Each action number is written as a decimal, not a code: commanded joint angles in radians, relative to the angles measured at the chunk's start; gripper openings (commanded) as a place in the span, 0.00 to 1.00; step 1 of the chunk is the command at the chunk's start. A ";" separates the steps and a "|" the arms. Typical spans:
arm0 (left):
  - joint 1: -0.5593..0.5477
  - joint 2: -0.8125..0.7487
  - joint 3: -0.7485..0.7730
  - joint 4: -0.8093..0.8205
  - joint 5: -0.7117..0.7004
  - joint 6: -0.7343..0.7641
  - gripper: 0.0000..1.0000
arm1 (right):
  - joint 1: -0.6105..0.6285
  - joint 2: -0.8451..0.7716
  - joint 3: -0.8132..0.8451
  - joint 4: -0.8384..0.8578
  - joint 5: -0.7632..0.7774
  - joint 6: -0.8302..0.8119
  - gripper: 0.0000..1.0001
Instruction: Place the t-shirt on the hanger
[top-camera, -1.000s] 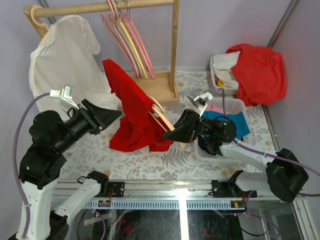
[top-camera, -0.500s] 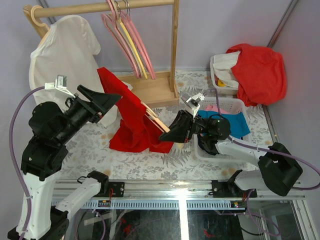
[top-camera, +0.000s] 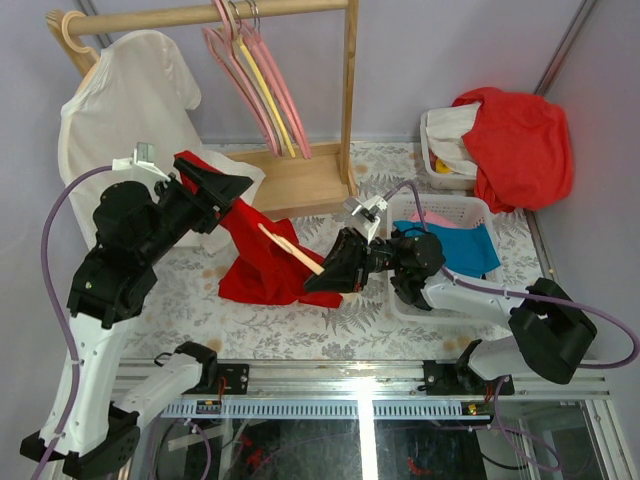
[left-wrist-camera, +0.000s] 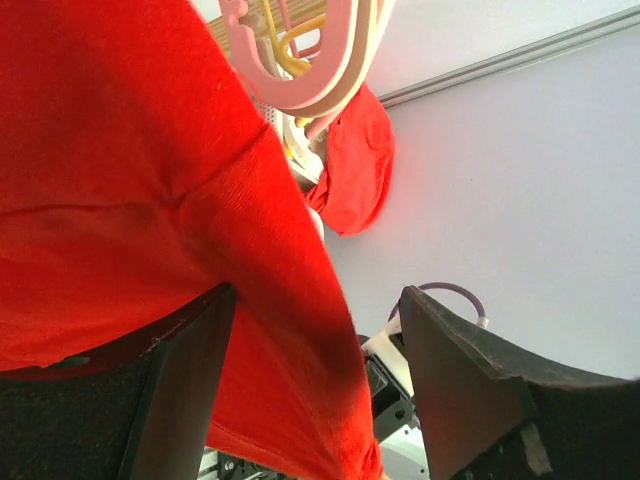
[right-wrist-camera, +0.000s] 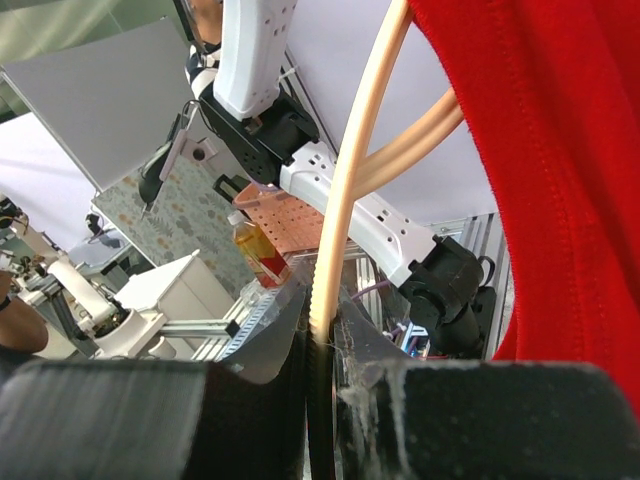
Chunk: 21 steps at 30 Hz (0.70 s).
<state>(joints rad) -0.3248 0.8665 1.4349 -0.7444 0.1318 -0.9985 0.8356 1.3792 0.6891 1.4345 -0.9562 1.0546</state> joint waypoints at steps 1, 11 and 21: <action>-0.001 0.006 -0.022 0.070 -0.015 -0.006 0.67 | 0.023 -0.015 0.064 0.022 0.000 -0.116 0.00; -0.002 0.017 -0.034 0.075 0.026 0.016 0.40 | 0.027 0.040 0.107 -0.046 -0.018 -0.164 0.00; -0.002 0.012 -0.084 0.075 0.040 0.031 0.10 | 0.028 0.061 0.149 -0.050 -0.028 -0.144 0.00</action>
<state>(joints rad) -0.3248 0.8825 1.3621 -0.7254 0.1379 -0.9928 0.8532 1.4559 0.7635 1.3109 -0.9764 0.9421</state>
